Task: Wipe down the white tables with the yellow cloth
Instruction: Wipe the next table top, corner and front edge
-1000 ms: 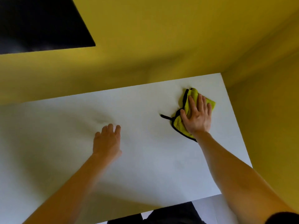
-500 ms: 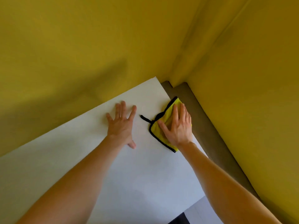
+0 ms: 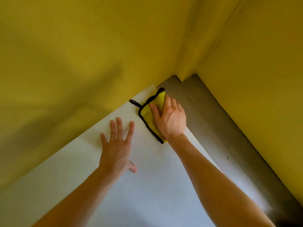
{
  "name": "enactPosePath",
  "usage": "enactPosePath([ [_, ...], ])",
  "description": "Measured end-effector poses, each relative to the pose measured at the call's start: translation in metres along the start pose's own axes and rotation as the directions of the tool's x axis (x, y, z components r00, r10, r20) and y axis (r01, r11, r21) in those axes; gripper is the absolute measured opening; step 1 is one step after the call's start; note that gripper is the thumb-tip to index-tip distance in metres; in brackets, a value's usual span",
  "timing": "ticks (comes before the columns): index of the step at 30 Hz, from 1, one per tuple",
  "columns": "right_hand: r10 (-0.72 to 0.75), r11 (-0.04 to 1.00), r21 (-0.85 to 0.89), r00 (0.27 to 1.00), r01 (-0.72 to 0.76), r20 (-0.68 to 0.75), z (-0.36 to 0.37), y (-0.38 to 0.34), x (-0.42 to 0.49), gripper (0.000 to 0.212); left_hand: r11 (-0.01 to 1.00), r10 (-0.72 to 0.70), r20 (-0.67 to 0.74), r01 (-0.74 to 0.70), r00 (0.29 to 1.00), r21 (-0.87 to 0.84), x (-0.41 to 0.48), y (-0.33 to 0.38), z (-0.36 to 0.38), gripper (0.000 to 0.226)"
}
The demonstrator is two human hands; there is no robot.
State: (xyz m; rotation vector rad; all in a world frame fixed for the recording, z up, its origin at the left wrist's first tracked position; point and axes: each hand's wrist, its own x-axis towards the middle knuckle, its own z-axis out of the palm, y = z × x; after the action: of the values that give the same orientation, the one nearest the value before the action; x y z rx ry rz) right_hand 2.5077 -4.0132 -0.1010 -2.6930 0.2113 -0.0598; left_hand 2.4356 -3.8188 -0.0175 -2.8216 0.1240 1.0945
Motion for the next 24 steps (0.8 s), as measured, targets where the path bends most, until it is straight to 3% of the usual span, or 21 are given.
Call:
enactPosePath([
  [4,0.014,0.999,-0.039,0.999,-0.012,0.039,-0.027,0.034,-0.057,0.065,1.000,-0.002,0.009,0.002,1.000,0.000,0.000,-0.001,0.000,0.185],
  [13,-0.122,0.992,0.003,0.992,0.122,0.011,0.028,-0.051,0.068,0.052,0.999,-0.013,0.018,0.013,1.000,0.033,0.000,0.001,-0.002,0.186],
  [17,-0.017,0.998,0.051,0.995,0.022,-0.094,0.011,-0.017,0.012,0.052,0.998,-0.019,0.003,0.018,1.000,0.060,-0.003,0.002,-0.005,0.187],
  [21,0.002,1.000,-0.015,1.000,-0.002,-0.030,-0.041,0.057,-0.095,0.054,0.998,-0.004,0.011,0.003,1.000,0.055,-0.004,0.004,-0.008,0.186],
  [24,0.032,0.998,-0.045,0.999,-0.032,-0.008,-0.043,0.058,-0.097,0.055,0.998,-0.005,0.013,0.004,1.000,0.069,-0.004,0.002,-0.010,0.185],
])
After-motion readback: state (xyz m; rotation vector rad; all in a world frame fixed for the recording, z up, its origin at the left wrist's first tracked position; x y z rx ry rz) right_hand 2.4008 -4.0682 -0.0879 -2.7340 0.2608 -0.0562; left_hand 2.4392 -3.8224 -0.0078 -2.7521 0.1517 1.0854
